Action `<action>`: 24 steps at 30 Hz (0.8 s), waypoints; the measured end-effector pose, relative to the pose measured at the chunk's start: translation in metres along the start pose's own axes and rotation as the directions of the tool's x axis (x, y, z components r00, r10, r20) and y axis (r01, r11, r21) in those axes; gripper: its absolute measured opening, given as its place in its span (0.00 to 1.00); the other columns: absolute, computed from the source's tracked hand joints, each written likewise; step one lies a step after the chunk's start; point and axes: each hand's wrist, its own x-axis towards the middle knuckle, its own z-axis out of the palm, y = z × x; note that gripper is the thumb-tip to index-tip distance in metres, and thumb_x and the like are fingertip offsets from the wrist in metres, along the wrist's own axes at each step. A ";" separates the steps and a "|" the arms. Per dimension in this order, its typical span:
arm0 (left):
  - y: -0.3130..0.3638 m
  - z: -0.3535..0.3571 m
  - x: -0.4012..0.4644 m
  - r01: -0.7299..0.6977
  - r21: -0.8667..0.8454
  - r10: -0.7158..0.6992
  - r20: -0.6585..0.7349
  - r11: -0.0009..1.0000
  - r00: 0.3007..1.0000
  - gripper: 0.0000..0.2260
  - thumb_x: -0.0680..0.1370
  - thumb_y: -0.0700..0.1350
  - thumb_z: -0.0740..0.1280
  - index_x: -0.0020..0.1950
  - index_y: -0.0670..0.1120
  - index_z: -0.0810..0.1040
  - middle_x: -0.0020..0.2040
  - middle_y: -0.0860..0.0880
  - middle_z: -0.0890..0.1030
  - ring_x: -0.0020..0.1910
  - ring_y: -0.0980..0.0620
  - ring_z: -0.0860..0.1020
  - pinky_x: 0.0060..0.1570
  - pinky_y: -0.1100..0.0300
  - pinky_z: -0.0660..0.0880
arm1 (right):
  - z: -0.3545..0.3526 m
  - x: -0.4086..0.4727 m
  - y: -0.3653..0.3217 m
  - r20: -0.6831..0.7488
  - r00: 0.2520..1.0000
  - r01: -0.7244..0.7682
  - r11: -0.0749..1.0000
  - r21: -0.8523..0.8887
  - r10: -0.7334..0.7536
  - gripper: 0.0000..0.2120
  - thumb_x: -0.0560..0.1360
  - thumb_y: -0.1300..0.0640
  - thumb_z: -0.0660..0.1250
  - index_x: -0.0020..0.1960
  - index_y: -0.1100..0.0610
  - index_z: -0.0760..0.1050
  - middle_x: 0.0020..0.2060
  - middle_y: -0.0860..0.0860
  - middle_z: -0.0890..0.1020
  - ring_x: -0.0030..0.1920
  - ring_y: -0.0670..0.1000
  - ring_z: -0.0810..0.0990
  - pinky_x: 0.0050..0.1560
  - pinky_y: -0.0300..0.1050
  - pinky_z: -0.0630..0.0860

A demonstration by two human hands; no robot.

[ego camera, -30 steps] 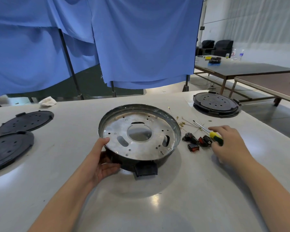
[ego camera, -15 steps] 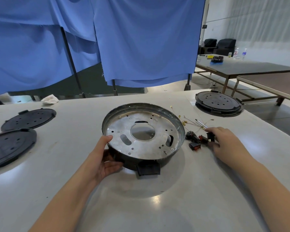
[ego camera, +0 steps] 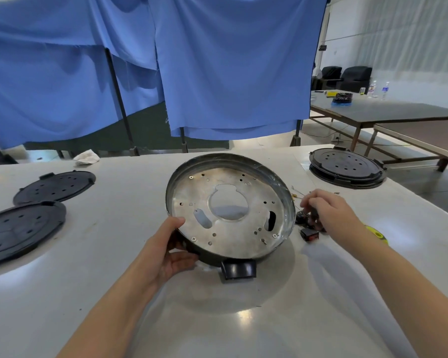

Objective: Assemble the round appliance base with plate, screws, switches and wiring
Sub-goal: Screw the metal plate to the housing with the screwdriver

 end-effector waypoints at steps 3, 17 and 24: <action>0.000 0.000 0.000 -0.019 -0.005 0.019 0.003 1.000 1.000 0.14 0.76 0.52 0.65 0.45 0.40 0.76 0.32 0.44 0.73 0.26 0.46 0.78 0.34 0.54 0.79 | 0.013 0.004 -0.003 0.060 0.991 -0.110 0.990 -0.083 0.115 0.11 0.77 0.48 0.64 0.42 0.55 0.75 0.31 0.51 0.76 0.29 0.50 0.72 0.30 0.43 0.70; 0.002 -0.005 0.002 -0.020 0.019 0.020 0.007 1.000 1.000 0.21 0.74 0.60 0.66 0.47 0.41 0.79 0.33 0.45 0.77 0.25 0.49 0.76 0.25 0.60 0.74 | 0.037 0.005 0.000 -0.096 0.990 -0.105 0.994 0.025 0.106 0.11 0.72 0.62 0.67 0.32 0.63 0.73 0.19 0.45 0.68 0.20 0.44 0.64 0.22 0.37 0.61; 0.001 -0.005 0.004 -0.030 0.047 0.030 0.013 0.998 0.999 0.28 0.68 0.66 0.68 0.49 0.41 0.80 0.35 0.44 0.78 0.28 0.48 0.77 0.32 0.57 0.77 | 0.040 -0.001 0.007 -0.136 0.985 -0.089 0.986 0.140 0.108 0.08 0.72 0.62 0.67 0.40 0.68 0.75 0.28 0.57 0.74 0.28 0.52 0.71 0.24 0.38 0.67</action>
